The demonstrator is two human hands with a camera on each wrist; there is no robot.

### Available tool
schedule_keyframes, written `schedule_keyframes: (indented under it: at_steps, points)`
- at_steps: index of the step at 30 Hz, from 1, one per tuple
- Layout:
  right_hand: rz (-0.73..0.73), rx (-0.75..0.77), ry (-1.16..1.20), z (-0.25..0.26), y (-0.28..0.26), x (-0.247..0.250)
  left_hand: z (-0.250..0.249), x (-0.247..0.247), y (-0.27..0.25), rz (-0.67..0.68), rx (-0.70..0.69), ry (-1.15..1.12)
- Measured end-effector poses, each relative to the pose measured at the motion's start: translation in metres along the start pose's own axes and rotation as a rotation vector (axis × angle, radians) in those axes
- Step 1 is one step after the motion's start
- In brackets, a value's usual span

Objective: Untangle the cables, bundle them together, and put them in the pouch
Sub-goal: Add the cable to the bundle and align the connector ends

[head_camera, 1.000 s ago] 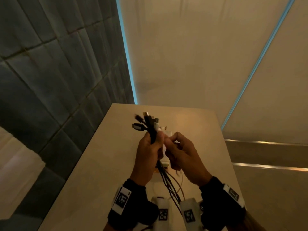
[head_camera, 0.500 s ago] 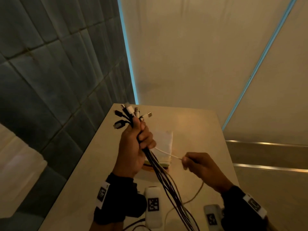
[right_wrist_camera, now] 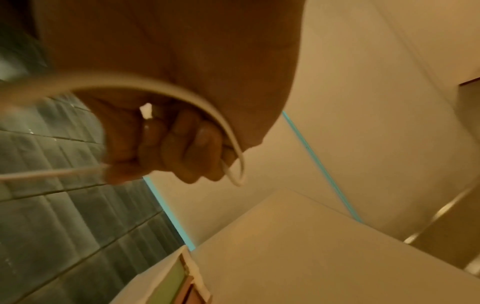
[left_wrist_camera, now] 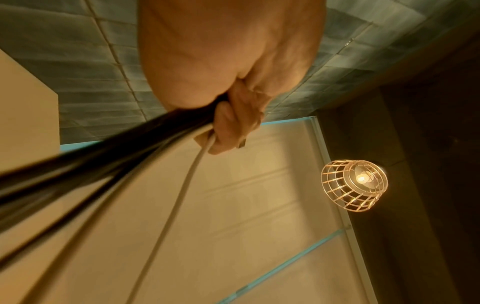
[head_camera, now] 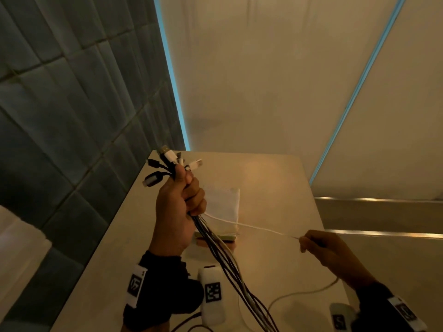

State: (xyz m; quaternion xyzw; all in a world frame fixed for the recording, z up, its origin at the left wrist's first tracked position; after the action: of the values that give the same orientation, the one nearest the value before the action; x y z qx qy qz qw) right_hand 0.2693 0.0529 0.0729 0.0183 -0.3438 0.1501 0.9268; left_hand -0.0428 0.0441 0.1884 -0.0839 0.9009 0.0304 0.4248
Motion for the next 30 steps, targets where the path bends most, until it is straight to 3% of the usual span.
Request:
schedule_keyframes:
  at_steps: [2, 5, 8, 10, 13, 17, 21, 23, 28, 30]
  points:
    - [-0.069, -0.068, -0.021, 0.008, 0.011, -0.008, 0.008, -0.01, -0.005, 0.025, 0.088, 0.078]
    - [-0.157, -0.111, 0.132, 0.04, 0.023, -0.02, 0.031, -0.021, -0.013, 0.032, 0.211, 0.341]
    - [-0.174, 0.073, 0.273, 0.098, 0.024, -0.021, 0.055, -0.02, -0.017, -0.035, 0.333, 0.475]
    - [-0.095, 0.221, 0.307, 0.134, 0.02, -0.024, 0.061, -0.02, -0.017, -0.067, 0.367, 0.425]
    - [0.028, 0.296, 0.343, 0.15, 0.021, -0.032, 0.056, -0.026, -0.014, -0.027, 0.311, 0.106]
    - [0.076, 0.292, 0.346, 0.135, 0.026, -0.036, 0.042, -0.026, -0.008, 0.005, 0.188, -0.217]
    - [0.124, 0.296, 0.259, 0.123, 0.029, -0.036, 0.033, -0.017, -0.005, 0.018, 0.112, -0.21]
    - [0.07, 0.311, 0.154, 0.104, 0.028, -0.03, 0.016, -0.011, -0.002, 0.019, 0.057, -0.232]
    - [0.015, 0.202, 0.078, 0.033, 0.004, -0.017, -0.034, 0.006, 0.003, 0.025, -0.071, -0.208]
    - [-0.025, 0.085, 0.042, 0.003, -0.009, -0.018, -0.04, 0.006, 0.002, 0.024, -0.08, -0.186]
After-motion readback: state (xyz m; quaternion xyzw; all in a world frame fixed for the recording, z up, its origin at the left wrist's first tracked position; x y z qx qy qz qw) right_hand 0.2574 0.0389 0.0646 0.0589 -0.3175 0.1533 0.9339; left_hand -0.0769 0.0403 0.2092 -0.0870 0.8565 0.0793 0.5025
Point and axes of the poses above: each hand's wrist, its own y-axis towards the middle knuckle, its own x-axis out of the back of the hand, z = x × y, the point moved 3 cm from there along y, towards the middle knuckle, and after that the axes turned 12 degrees about -y, right-handed, at the moved point
